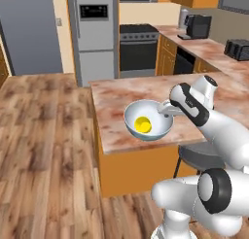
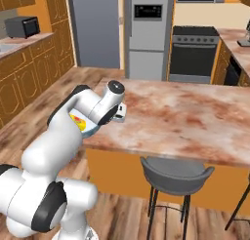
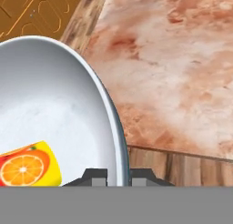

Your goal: Place the cup inside the bowl on the dining table and move the bowl to any counter.

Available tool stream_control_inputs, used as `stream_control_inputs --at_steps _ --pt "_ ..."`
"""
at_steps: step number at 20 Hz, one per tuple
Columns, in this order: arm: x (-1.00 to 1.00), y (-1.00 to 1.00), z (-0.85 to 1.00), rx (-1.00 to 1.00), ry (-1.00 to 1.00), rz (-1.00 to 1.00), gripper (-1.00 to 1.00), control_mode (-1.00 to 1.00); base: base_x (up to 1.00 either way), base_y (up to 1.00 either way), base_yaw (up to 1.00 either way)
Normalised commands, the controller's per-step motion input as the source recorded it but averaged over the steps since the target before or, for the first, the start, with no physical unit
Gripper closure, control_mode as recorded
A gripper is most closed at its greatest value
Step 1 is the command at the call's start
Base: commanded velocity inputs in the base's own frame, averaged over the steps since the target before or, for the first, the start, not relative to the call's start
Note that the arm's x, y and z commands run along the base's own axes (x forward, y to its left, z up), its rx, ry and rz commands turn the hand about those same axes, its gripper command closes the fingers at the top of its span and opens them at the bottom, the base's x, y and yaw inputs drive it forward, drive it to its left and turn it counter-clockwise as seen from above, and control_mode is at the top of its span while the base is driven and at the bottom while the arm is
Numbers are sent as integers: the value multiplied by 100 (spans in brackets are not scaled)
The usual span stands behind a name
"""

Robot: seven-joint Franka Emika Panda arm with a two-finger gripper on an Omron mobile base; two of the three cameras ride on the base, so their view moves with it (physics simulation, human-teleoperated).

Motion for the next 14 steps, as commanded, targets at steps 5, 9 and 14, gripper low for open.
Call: stream_control_inputs --at_steps 5,9,14 --pt "0 0 0 0 0 0 100 100 0 98 -5" --pt "0 0 0 0 0 0 100 100 0 100 -7" --pt "0 0 0 0 0 0 100 100 0 100 -8"
